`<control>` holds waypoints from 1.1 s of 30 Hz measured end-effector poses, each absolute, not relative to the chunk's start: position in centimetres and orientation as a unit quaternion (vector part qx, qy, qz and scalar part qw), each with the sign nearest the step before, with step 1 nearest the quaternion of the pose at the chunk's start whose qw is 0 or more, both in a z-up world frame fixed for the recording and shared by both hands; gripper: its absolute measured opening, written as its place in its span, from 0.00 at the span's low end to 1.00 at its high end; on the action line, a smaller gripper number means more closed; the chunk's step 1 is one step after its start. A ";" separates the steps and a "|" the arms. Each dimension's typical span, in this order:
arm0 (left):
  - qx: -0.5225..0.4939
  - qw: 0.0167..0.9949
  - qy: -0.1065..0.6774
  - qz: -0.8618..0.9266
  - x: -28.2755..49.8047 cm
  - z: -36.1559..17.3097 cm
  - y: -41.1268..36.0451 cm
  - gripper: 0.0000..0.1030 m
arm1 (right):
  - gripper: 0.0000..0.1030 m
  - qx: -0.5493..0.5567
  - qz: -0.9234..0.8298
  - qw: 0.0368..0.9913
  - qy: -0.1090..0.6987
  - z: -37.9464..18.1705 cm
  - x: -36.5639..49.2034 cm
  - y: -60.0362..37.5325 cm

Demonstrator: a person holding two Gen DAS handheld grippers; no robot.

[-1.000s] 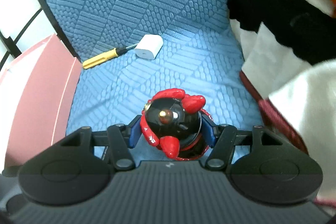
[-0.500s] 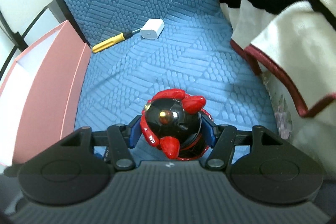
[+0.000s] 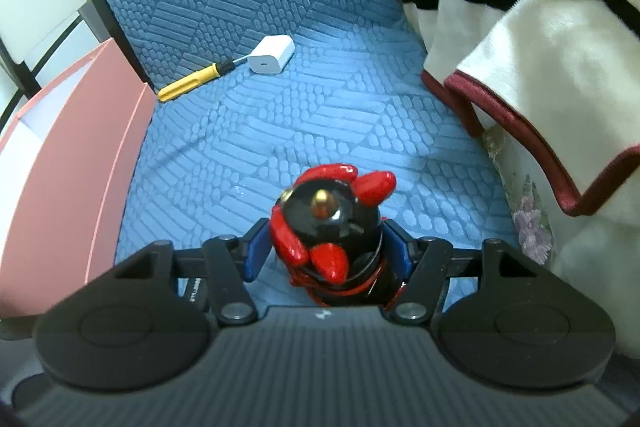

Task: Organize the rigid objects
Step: 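Lift the black USB stick and red-black figure off the seat, then carry the USB stick and red-black figure over the pink box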

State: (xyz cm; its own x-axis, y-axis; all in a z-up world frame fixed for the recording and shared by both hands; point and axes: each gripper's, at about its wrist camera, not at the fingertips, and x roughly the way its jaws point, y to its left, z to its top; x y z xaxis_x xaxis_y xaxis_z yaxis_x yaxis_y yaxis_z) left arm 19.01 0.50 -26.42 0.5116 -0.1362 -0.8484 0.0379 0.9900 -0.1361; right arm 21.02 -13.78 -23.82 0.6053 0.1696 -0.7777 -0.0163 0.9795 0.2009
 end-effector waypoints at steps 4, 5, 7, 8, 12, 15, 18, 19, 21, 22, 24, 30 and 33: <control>-0.038 0.877 0.477 -0.034 19.1 -26.5 0.0 0.45 | 0.61 0.068 0.057 0.896 0.435 -24.1 21.2 -13.5; -0.042 0.878 0.476 -0.034 19.1 -26.6 -0.1 0.45 | 0.61 0.071 0.059 0.896 0.434 -24.1 21.3 -13.6; -0.040 0.882 0.468 -0.033 19.0 -26.7 -0.3 0.45 | 0.60 0.079 0.064 0.896 0.433 -24.2 21.7 -13.9; -0.033 0.885 0.464 -0.031 18.9 -26.7 -0.6 0.44 | 0.60 0.084 0.066 0.895 0.433 -24.2 21.8 -14.0; 0.005 0.895 0.447 -0.015 18.2 -27.1 -1.7 0.38 | 0.60 0.091 0.071 0.895 0.431 -24.2 22.0 -14.1; -0.003 0.891 0.453 -0.011 18.6 -26.9 -1.9 0.26 | 0.60 0.093 0.074 0.895 0.430 -24.2 22.1 -14.2; 0.003 0.893 0.451 -0.009 18.5 -26.9 -2.1 0.26 | 0.60 0.090 0.075 0.896 0.428 -24.2 22.3 -14.2; 0.000 0.892 0.452 -0.008 18.5 -26.9 -2.0 0.26 | 0.60 0.088 0.075 0.896 0.428 -24.3 22.4 -14.1; -0.001 0.891 0.453 -0.007 18.5 -26.9 -1.8 0.26 | 0.60 0.079 0.076 0.898 0.425 -24.4 22.4 -13.9; -0.001 0.890 0.455 -0.007 18.5 -26.8 -1.8 0.26 | 0.60 0.074 0.076 0.900 0.424 -24.5 22.5 -13.8; -0.009 0.888 0.459 -0.006 18.4 -26.7 -1.5 0.26 | 0.60 0.070 0.078 0.900 0.424 -24.4 22.6 -13.8; -0.067 0.886 0.459 0.010 17.2 -26.3 0.3 0.26 | 0.60 0.075 0.086 0.902 0.417 -23.4 21.6 -13.8; -0.101 0.882 0.460 0.017 16.1 -26.1 1.1 0.26 | 0.60 0.072 0.086 0.903 0.414 -22.9 21.1 -13.7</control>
State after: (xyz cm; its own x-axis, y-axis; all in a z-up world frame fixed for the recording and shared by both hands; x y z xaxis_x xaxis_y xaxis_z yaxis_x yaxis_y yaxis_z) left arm 16.07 1.08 -26.14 0.5764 -0.0631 -0.8147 -0.1219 0.9792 -0.1620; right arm 21.07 -13.71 -22.88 0.6418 0.2142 -0.7364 -0.0953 0.9750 0.2006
